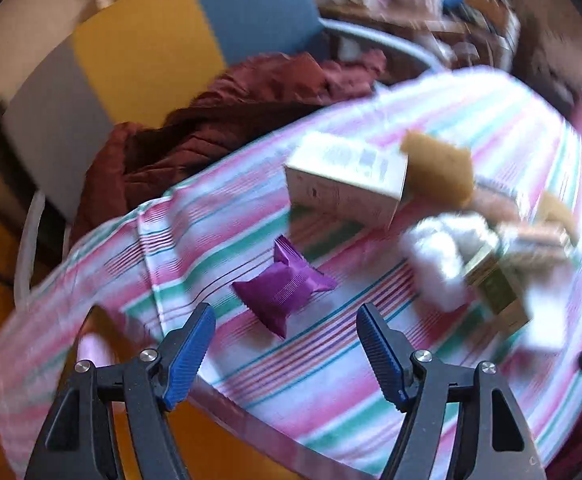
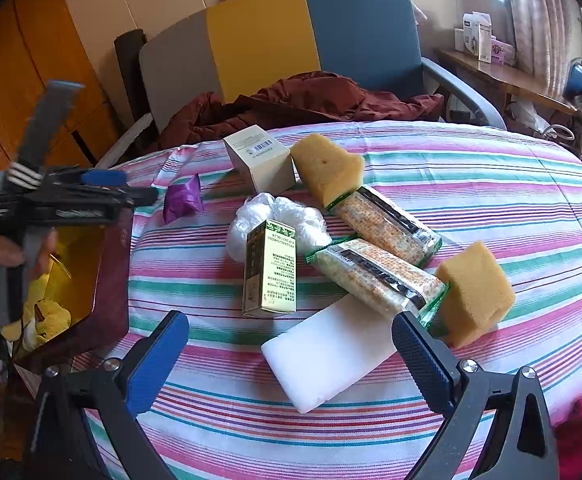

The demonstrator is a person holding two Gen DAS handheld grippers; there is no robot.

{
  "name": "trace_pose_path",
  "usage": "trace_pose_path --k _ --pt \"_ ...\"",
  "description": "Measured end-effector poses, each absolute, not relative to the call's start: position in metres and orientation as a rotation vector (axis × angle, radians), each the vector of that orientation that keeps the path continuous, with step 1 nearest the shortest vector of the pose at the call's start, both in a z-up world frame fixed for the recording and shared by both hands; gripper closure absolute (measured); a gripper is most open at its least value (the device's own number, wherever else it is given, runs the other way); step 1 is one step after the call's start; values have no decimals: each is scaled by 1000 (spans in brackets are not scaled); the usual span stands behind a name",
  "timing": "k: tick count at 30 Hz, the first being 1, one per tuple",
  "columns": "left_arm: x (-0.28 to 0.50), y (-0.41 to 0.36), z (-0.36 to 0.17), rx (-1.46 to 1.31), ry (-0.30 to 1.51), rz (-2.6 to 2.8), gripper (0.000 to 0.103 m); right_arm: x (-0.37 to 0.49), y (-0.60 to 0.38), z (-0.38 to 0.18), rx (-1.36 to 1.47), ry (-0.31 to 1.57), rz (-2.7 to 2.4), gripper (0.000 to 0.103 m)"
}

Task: Organize objects
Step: 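Move both open grippers back toward the remaining items, then grasp the purple packet with the left gripper while the right grasps the green-and-white box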

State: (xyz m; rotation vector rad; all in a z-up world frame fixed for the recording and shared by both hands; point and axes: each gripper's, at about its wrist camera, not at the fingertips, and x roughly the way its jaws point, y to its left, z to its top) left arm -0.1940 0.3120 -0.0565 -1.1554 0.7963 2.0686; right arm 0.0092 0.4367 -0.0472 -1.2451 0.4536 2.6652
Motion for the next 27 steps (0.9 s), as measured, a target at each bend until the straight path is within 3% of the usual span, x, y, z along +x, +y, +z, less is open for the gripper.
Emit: trace_pose_path --k 7,10,12,15,27 --pt "-219 329 -87 -1173 916 2003 29 8 437 -48 -1261 452 2665 1" --pt "-228 334 -93 -1192 883 1990 40 8 437 -49 -1261 459 2665 1" --pt "-232 338 -98 -1212 865 1980 55 7 437 -49 -1263 464 2664 1" --pt "-232 338 -105 -1233 843 1967 66 8 438 -50 -1262 466 2660 1" --pt "-197 297 -58 -1200 502 2023 67 3 439 -47 -1255 508 2652 13"
